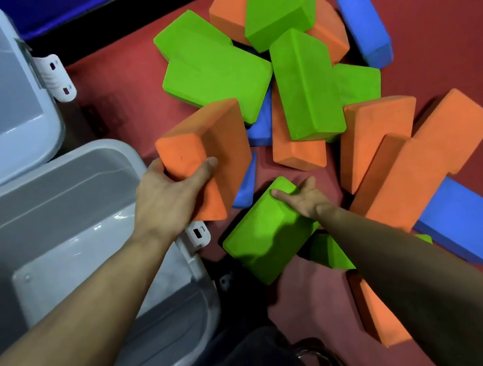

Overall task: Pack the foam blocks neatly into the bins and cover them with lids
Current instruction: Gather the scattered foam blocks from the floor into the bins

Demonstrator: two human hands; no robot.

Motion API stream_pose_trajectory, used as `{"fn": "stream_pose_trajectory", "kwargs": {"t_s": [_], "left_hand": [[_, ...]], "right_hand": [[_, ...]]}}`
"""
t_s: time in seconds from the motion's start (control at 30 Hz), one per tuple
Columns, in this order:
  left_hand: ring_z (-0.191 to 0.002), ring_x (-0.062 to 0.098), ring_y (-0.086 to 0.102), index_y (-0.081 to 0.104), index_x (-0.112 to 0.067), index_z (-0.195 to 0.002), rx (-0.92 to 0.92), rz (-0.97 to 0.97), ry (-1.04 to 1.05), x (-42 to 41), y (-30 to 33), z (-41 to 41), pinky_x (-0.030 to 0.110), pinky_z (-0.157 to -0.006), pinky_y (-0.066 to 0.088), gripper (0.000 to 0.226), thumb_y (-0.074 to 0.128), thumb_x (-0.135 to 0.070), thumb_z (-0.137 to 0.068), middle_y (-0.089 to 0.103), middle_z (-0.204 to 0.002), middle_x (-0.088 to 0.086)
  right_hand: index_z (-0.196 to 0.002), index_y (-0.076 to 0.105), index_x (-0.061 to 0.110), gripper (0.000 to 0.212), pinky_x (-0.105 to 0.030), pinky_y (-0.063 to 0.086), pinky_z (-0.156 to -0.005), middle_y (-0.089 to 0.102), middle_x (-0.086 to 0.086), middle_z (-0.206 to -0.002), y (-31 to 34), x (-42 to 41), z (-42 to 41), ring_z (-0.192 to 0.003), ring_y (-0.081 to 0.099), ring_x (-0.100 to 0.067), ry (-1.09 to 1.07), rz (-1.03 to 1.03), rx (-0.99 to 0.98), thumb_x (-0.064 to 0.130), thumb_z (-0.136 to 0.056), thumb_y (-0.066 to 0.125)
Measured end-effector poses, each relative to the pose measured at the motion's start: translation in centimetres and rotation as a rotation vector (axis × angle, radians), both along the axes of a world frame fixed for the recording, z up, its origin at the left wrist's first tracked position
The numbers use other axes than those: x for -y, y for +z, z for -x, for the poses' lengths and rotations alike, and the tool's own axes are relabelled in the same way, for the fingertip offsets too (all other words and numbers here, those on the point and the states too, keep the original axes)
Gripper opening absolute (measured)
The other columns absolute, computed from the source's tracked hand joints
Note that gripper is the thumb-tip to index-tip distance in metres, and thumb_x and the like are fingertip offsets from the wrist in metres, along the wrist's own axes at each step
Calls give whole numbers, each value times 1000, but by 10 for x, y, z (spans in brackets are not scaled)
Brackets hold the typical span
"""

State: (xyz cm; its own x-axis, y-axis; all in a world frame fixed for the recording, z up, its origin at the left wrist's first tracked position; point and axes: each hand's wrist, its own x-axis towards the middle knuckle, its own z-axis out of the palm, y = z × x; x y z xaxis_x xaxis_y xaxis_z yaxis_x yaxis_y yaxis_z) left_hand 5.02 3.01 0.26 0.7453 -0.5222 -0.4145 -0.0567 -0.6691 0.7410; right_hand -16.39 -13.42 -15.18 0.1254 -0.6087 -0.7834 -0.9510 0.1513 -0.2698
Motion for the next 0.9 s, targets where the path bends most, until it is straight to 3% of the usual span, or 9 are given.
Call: {"fn": "stream_pose_trajectory", "kwargs": {"t_s": [0.17,0.27,0.33,0.4,0.47,0.57,0.67,0.8,0.9], "left_hand": [[-81,4,67,66,-22,-110,-14,17,0,-3,8,7,24,-65,50,54,78,-61,-74,70,-92,-13],[-84,6,68,66,-24,-110,-22,33,0,-9,22,10,29,-71,55,55,78,-62,-73,71,-93,-13],[-86,7,69,66,-25,-110,-13,52,-5,-14,36,10,31,-74,56,57,78,-64,-71,71,-94,-13],[-87,10,69,67,-25,-107,7,73,3,-21,53,9,36,-79,58,59,78,-68,-68,72,-94,-11],[-86,13,70,67,-24,-102,40,100,11,-31,73,7,42,-82,58,58,78,-69,-67,73,-91,-9],[-87,15,70,65,-25,-98,73,161,25,-52,111,3,45,-84,58,59,77,-71,-63,73,-93,-9],[-92,13,70,62,-31,-102,118,221,42,-81,152,-1,44,-88,57,55,78,-69,-65,71,-100,-13],[-93,13,69,66,-30,-108,219,240,97,-137,197,-10,44,-89,56,58,75,-71,-67,72,-103,-10],[-93,12,70,66,-33,-105,245,247,172,-187,219,-20,44,-89,56,56,75,-72,-66,73,-101,-13]], "right_hand": [[-145,32,6,98,-34,39,-103,51,-11,-146,19,-3,7,-134,50,-31,-2,45,117,66,-80,72],[-132,37,11,92,-32,42,-91,59,-6,-124,38,-6,10,-118,59,-28,24,65,181,65,-72,80],[-125,42,15,90,-32,45,-92,60,1,-115,57,-9,10,-110,61,-21,78,83,203,70,-66,82],[-120,59,24,89,-33,51,-97,68,8,-114,76,-9,11,-110,66,-16,145,146,226,83,-56,78],[-121,64,26,93,-37,52,-100,71,2,-118,102,-13,10,-113,66,-20,206,208,232,90,-53,70],[-138,53,17,114,-42,45,-109,57,-16,-135,155,-24,4,-126,55,-34,198,326,179,93,-54,65],[-143,46,13,114,-44,38,-114,49,-23,-138,209,-33,-8,-131,48,-41,214,454,177,89,-60,67],[-145,41,14,113,-46,37,-112,48,-20,-137,282,-53,-33,-131,46,-41,215,611,270,88,-63,66],[-143,38,17,113,-50,46,-104,55,-15,-137,328,-78,-55,-127,55,-36,176,691,426,87,-60,68]]}}
